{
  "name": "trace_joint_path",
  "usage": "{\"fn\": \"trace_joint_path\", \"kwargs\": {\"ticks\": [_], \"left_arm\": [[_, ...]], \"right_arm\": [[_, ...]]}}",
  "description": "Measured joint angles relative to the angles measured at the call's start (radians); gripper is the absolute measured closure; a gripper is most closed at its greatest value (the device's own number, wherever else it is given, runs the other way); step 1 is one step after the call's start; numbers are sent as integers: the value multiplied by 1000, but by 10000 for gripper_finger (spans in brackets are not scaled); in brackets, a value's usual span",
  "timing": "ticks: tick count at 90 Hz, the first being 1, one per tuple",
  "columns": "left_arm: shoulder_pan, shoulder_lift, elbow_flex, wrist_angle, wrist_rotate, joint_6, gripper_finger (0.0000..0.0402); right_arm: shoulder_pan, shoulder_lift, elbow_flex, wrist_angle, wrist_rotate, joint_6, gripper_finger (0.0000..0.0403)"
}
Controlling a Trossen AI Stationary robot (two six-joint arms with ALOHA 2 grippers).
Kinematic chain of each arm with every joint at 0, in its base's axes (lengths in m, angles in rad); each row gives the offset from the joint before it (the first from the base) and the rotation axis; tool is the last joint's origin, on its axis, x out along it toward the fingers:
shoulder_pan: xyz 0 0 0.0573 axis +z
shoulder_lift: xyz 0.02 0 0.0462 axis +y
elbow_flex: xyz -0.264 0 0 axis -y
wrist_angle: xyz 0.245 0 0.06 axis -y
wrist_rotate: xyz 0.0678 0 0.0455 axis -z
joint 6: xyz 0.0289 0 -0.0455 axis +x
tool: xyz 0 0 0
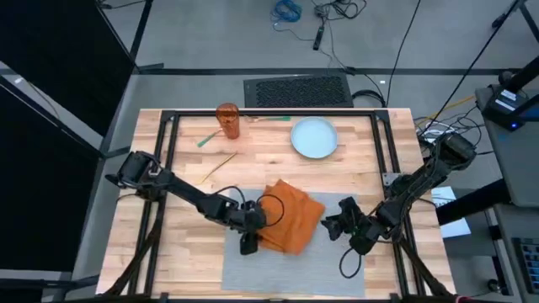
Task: Set table place
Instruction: Fold the orange table napkin
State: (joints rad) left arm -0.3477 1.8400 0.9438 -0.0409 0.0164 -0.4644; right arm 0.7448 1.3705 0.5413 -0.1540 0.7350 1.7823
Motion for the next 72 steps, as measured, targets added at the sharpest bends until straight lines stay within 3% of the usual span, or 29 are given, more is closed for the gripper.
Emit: {"fn": "trace_joint_path", "kwargs": {"ticks": [51, 72], "left_arm": [[-1, 1, 5, 23, -9, 57, 217], [-1, 1, 20, 31, -19, 137, 217]], "right_arm": [[-110, 64, -22, 25, -172, 191, 254], [-185, 180, -21, 233, -240, 220, 254]]}}
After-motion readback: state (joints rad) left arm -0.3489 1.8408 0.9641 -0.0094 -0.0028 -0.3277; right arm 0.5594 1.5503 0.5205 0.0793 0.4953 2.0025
